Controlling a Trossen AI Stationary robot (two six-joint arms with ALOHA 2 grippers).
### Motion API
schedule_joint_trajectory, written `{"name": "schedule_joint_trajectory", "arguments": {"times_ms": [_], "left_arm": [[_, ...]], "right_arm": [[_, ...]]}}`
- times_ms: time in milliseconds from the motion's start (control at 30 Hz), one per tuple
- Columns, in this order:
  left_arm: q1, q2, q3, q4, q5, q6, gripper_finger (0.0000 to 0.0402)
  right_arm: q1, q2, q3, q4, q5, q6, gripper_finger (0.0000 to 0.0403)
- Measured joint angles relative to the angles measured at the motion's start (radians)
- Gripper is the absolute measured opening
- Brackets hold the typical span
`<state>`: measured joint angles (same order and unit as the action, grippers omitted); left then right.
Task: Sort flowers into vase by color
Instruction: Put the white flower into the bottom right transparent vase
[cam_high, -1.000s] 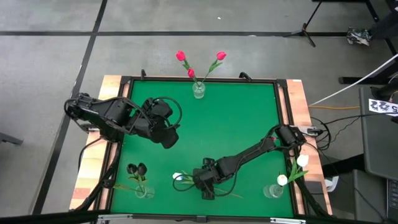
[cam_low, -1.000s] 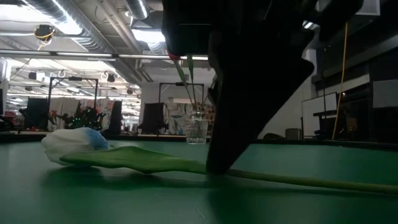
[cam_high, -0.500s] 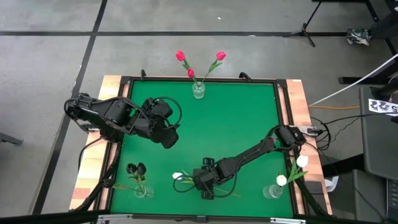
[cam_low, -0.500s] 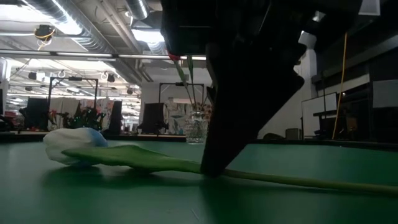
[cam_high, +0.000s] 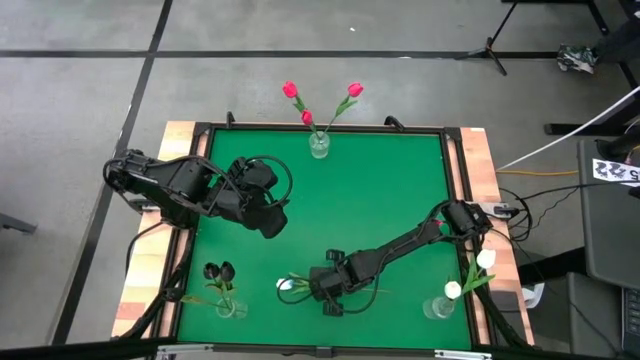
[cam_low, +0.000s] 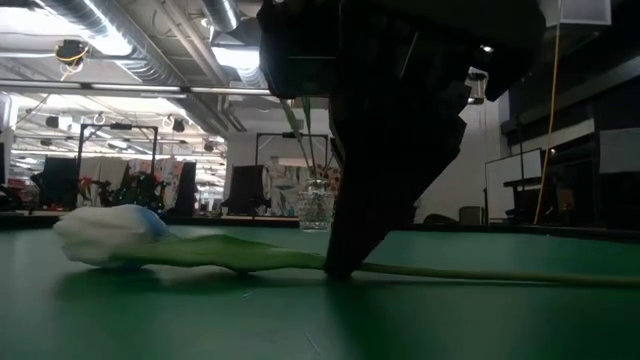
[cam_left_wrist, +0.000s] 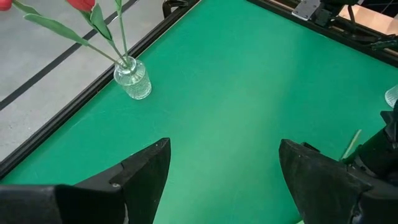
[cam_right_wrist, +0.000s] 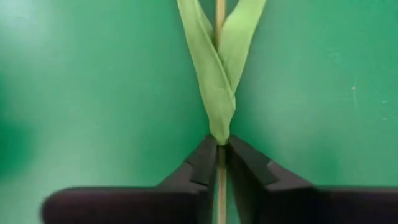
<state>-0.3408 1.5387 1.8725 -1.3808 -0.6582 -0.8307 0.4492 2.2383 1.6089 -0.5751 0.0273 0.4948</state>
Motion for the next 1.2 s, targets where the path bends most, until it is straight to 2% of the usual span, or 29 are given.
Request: {"name": "schedule_joint_trajectory", "arguments": {"times_ms": [100, 267, 433, 700, 967, 1200], "left_arm": [[0.000, 0.000, 0.000, 0.000, -0.001, 0.000, 0.0294], [0.000, 0.000, 0.000, 0.000, -0.001, 0.000, 0.0294], [0.000, 0.000, 0.000, 0.000, -0.001, 0.000, 0.0294], [0.000, 0.000, 0.000, 0.001, -0.020, -0.006, 0.0294], [0.001, 0.000, 0.000, 0.002, -0.065, -0.001, 0.0294], [0.001, 0.000, 0.000, 0.002, -0.096, -0.001, 0.0294]], "right_arm": [[0.000, -0.004, 0.000, -0.010, -0.001, 0.001, 0.0010], [-0.002, -0.021, 0.010, -0.029, -0.002, 0.007, 0.0017], [-0.005, -0.050, 0.028, -0.084, 0.032, 0.019, 0.0006], [-0.037, -0.144, 0.038, -0.133, 0.090, 0.005, 0.0005], [-0.051, -0.302, 0.039, -0.307, 0.225, -0.027, 0.0004], [-0.050, -0.527, 0.026, -0.428, 0.369, -0.014, 0.0002]]}}
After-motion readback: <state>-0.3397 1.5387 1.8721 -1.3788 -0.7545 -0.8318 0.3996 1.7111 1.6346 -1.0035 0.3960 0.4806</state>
